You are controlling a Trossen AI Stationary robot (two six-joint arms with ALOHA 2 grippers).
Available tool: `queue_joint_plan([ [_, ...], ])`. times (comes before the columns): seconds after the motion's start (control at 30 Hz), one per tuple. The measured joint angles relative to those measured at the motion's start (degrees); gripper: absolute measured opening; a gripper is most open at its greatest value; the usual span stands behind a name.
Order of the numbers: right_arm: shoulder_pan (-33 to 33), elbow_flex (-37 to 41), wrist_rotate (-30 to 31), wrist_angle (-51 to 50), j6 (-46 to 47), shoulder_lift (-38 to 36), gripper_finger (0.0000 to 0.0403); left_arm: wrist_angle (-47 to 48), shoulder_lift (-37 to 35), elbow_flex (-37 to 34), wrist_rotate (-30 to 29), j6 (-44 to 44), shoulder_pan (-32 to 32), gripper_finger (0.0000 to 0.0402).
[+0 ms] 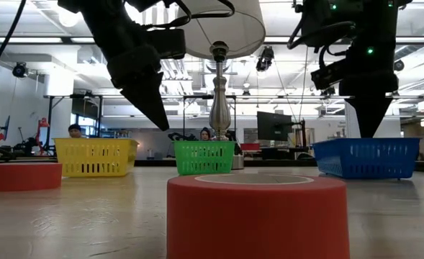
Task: Pick and place Stapler, Stapler remover, tape
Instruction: Put the blue tape into the blue bin
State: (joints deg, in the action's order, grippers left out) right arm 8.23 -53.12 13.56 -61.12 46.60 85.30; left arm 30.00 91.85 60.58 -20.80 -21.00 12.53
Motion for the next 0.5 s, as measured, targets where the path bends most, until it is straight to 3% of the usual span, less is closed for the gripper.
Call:
queue_joint_plan([
  [0.3, 0.0, 0.7, 0.1, 1.1, -0.3, 0.0, 0.0131, 0.0, 0.0, 0.0, 0.0, 0.0, 0.0, 0.0142],
  [0.5, 0.0, 4.0, -3.3, 8.9, -0.5, -0.3, 0.0104, 0.0, 0.0, 0.0, 0.0, 0.0, 0.0, 0.0142],
])
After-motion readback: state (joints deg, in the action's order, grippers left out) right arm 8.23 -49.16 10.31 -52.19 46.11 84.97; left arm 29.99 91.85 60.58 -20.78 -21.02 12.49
